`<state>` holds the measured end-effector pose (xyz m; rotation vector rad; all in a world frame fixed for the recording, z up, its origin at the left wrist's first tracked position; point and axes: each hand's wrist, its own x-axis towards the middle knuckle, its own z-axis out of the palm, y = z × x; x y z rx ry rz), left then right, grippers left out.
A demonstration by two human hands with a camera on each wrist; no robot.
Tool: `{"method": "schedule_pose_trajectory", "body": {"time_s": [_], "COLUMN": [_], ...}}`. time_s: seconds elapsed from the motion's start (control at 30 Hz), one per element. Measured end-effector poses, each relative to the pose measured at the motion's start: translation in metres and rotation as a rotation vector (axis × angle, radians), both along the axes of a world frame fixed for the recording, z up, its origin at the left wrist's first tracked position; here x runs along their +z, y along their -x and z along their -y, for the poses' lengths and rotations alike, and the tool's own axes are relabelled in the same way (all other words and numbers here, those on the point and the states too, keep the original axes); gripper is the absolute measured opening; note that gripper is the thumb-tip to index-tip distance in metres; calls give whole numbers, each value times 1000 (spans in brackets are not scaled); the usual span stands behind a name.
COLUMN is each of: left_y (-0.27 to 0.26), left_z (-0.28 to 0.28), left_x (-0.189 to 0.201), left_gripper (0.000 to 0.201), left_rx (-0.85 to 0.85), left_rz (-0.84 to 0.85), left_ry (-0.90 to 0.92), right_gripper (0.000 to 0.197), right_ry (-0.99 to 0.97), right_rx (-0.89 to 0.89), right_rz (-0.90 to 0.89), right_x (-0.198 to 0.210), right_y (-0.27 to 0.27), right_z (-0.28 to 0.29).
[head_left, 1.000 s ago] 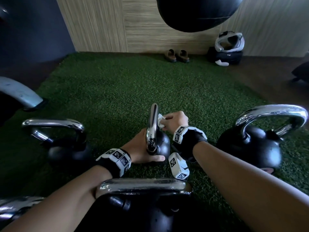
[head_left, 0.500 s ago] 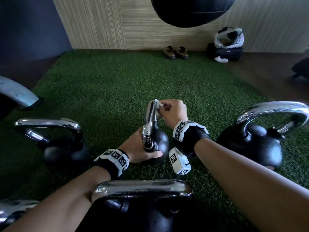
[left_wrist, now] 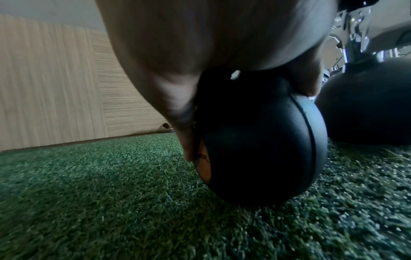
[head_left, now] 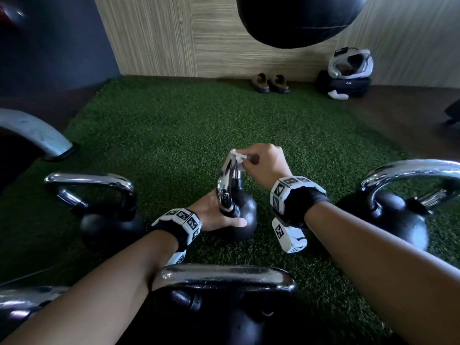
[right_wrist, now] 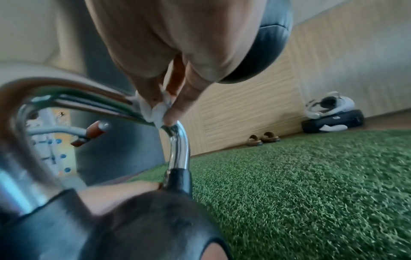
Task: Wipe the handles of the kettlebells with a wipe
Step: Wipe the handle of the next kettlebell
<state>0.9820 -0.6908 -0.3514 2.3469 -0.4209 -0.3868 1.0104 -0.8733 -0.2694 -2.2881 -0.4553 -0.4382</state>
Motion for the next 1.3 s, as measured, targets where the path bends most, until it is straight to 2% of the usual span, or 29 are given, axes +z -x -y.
{"method": "schedule_pose_trajectory", "body": {"time_s": [0.07, 0.1, 0.23, 0.37, 0.43, 0.53, 0.6, 0.73, 0.77, 0.87, 0.93, 1.0, 1.1, 1.23, 1.3], "left_y": [-4, -6, -12, -16, -16, -13, -11, -11, -13, -12, -14, -16, -19, -17, -16], "left_z": [1, 0, -6, -9, -9, -9, -9, -9, -9, -9, -7, -9, -12, -7, -7], "left_x": [3, 3, -3, -9, -9, -3, -1, 4, 2, 6, 4, -2, -10, -6, -5], "left_gripper": [53, 53, 83, 74, 79, 86, 90, 86, 78, 24, 31, 22, 44, 42, 45], "left_rx": [-7, -3, 30, 36, 24, 2, -4, -42, -64, -126, -134, -127, -112, -92, -98], "left_rz": [-8, -14, -14, -46, -33, -20, -16, 0, -3, -24, -42, -40, 16, 4, 8], "left_ry": [-30, -25, 45, 97, 116, 135, 137, 140, 125, 143, 171, 194, 160, 114, 84], "right_gripper": [24, 21, 17, 16, 12, 12, 12, 12, 13, 10, 10, 12, 12, 15, 20], "right_ry": [-4, -5, -14, -36, -73, -169, -221, -318, -300, -57, -7, 10, 127, 351, 339], "right_rx": [15, 31, 155, 119, 114, 202, 224, 209, 221, 213, 204, 212, 216, 274, 299], "right_rz": [-49, -61, -136, -160, -217, -361, -369, -412, -440, -434, -444, -435, -362, -428, -460], "right_x": [8, 11, 19, 24, 22, 20, 19, 16, 13, -4, -12, -13, -13, -21, -19], "right_y": [-2, 0, 11, 6, 4, 10, 16, 18, 18, 23, 24, 20, 9, 2, 3], "right_z": [0, -1, -4, -14, -15, -14, -16, -18, -17, -13, -11, -10, -9, -15, -16]}}
